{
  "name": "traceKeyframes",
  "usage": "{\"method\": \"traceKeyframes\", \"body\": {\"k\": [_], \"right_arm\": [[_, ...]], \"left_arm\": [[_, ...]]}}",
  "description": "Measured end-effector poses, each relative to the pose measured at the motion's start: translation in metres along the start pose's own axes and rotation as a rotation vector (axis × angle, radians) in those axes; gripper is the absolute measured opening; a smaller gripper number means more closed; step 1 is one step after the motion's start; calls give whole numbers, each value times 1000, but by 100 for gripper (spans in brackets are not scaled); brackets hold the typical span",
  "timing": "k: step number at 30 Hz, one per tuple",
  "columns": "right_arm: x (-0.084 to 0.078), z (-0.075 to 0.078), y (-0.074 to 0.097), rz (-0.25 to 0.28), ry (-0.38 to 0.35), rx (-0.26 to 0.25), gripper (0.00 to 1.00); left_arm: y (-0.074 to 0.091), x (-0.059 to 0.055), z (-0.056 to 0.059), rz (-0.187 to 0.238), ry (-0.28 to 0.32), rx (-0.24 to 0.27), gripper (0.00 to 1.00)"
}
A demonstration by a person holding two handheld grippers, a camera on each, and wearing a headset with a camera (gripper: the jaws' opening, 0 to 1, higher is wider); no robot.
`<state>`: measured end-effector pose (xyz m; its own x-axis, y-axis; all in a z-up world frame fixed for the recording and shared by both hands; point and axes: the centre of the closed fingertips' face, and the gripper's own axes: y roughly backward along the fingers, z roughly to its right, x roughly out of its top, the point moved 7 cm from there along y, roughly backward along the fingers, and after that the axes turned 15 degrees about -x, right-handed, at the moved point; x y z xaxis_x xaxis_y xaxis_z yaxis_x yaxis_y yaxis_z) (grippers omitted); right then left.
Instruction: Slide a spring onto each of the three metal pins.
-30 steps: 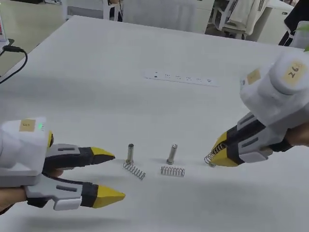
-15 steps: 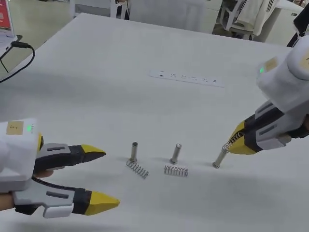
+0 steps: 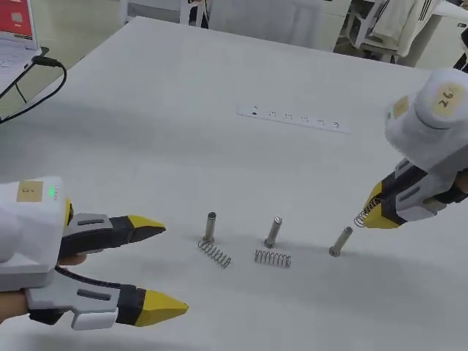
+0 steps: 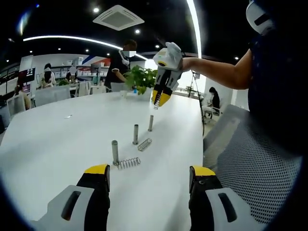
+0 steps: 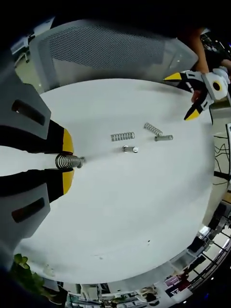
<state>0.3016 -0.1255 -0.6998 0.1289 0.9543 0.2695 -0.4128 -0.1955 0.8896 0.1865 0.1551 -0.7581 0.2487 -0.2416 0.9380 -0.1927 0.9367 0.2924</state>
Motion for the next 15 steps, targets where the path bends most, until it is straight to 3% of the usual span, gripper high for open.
{"method": "traceKeyframes", "body": {"k": [15], "right_arm": [[-1,6,-18,-31,9,36,9]], "left_arm": [[-1,0,1,-1,1,0,62]]}}
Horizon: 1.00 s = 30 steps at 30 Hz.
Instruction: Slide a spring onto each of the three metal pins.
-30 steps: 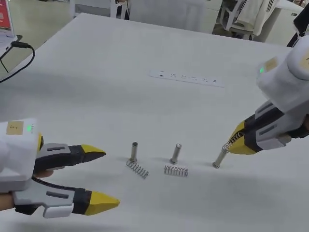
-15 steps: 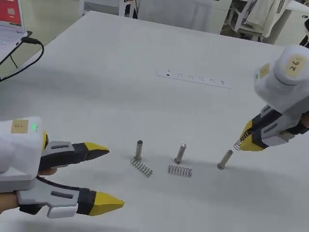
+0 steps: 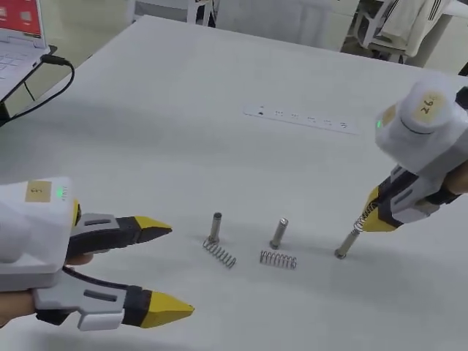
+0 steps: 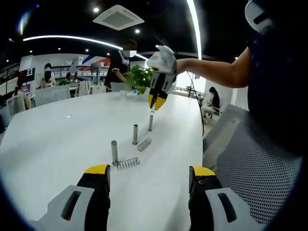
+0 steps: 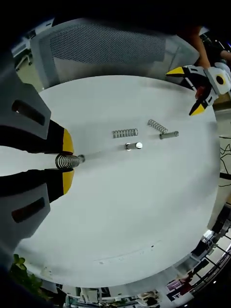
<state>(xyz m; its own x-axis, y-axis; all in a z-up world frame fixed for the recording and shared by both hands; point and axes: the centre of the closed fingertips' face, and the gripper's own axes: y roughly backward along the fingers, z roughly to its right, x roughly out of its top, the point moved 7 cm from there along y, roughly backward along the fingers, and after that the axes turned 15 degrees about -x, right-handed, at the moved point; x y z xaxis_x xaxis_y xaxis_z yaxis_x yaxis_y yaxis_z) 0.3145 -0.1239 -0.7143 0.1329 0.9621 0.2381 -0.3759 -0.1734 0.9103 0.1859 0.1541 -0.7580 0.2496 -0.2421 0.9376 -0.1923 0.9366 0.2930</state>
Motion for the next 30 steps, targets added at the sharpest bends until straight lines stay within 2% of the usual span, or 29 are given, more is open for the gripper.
{"method": "traceKeyframes", "body": {"k": [15,30], "right_arm": [[-4,-2,-14,-19,-9,26,9],[-9,-11,-41,-37,-30,55,9]], "left_arm": [[2,-2,0,-6,3,4,60],[3,-2,1,-6,4,9,59]]}}
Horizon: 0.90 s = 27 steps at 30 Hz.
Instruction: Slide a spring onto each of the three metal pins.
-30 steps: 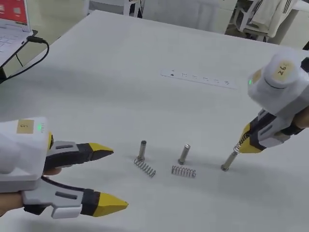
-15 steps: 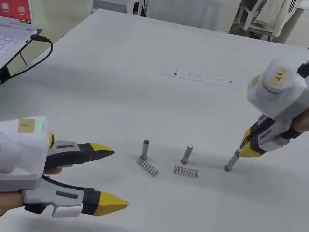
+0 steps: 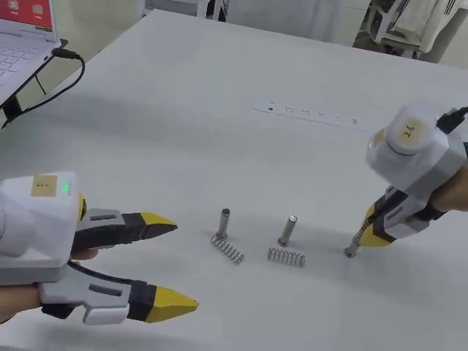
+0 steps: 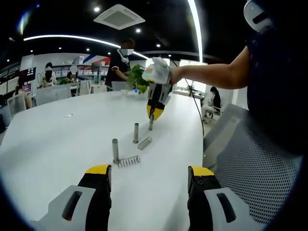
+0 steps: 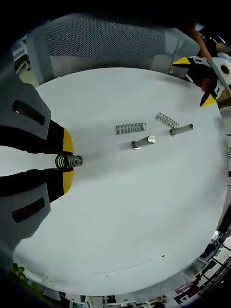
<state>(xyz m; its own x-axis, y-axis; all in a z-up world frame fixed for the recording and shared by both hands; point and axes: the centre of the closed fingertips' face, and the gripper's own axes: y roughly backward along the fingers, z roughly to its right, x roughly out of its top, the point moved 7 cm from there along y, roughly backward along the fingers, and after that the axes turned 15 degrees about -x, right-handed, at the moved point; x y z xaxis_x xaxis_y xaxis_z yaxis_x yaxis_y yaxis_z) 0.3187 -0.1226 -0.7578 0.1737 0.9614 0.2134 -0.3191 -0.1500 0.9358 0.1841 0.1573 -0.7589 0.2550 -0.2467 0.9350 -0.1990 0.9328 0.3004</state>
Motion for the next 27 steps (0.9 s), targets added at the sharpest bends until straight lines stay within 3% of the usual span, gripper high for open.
{"method": "traceKeyframes", "body": {"k": [9,27], "right_arm": [[-2,-5,-13,-14,-2,12,9],[-3,-13,-20,-18,-10,31,13]], "left_arm": [[0,0,0,3,1,4,59],[1,0,1,7,1,9,59]]}}
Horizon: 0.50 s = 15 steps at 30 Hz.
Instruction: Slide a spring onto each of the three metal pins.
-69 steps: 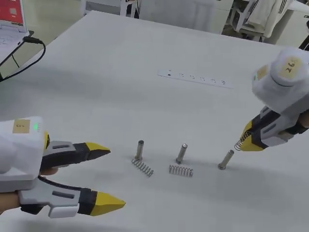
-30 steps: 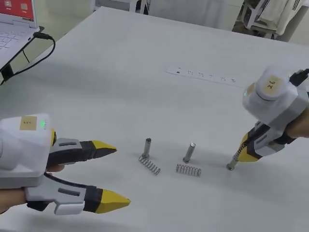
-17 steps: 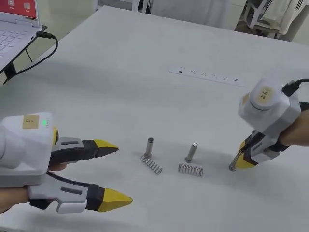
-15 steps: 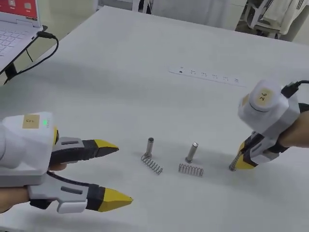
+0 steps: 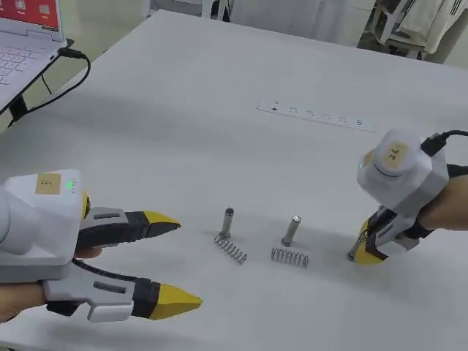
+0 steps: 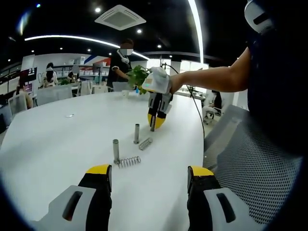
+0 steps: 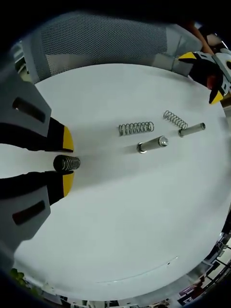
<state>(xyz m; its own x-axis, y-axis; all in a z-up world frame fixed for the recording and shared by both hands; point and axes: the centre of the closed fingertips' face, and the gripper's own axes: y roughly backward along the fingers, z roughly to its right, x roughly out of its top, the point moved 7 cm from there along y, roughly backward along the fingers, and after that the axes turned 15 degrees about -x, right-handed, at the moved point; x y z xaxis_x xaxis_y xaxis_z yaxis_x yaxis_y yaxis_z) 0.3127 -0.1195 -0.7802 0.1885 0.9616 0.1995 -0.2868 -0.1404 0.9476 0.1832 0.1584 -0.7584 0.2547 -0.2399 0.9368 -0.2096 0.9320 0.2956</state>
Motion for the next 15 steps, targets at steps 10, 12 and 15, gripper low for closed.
{"method": "traceKeyframes", "body": {"k": [10,12,15], "right_arm": [[2,1,9,32,-1,-25,22],[3,1,12,41,4,-33,23],[6,1,15,53,10,-42,24]], "left_arm": [[0,0,0,0,0,-3,58],[0,0,0,0,0,-4,58],[-1,1,0,1,-2,-6,58]]}}
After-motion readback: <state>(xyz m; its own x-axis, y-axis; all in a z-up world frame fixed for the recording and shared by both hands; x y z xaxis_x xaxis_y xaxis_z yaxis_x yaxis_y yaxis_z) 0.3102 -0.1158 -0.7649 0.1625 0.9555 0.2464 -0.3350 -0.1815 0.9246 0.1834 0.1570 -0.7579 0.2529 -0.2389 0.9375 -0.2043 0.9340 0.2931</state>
